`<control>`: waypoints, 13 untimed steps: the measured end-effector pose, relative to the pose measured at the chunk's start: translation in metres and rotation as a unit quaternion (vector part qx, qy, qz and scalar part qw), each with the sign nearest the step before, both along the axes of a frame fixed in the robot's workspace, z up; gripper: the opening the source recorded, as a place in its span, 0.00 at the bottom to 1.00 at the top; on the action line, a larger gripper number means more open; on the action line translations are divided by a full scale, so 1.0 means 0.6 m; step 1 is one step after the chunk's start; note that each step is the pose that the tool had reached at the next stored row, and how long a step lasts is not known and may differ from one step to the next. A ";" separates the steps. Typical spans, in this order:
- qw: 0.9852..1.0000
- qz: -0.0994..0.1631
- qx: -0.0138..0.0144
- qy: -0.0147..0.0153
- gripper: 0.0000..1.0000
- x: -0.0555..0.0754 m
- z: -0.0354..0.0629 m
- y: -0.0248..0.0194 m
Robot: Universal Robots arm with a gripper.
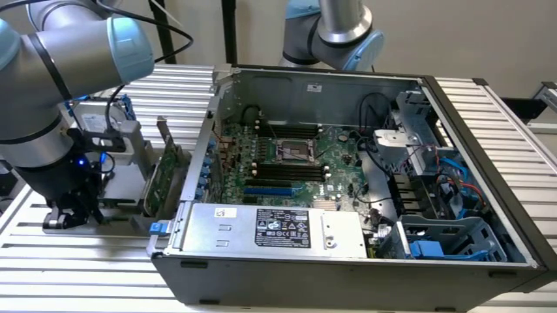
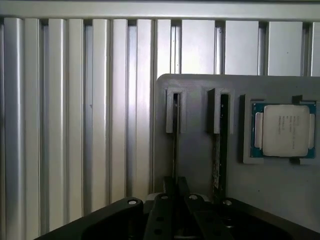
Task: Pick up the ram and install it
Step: 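Pick up the ram and move it above insertion slot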
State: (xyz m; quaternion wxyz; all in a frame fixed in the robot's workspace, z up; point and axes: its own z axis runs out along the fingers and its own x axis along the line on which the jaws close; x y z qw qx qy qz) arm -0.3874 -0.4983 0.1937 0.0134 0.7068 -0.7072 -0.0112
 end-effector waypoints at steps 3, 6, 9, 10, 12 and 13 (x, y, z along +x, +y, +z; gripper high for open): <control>1.000 0.000 0.000 0.000 0.00 0.000 0.000 0.0000; 1.000 0.000 0.000 0.000 0.00 0.000 0.002 -0.0001; 1.000 0.000 0.000 0.000 0.00 0.000 0.014 0.0000; 1.000 0.000 0.000 0.000 0.00 0.000 0.019 0.0000; 1.000 0.000 0.000 0.000 0.00 0.000 0.031 0.0000; 1.000 0.000 0.000 0.000 0.00 0.000 0.038 0.0000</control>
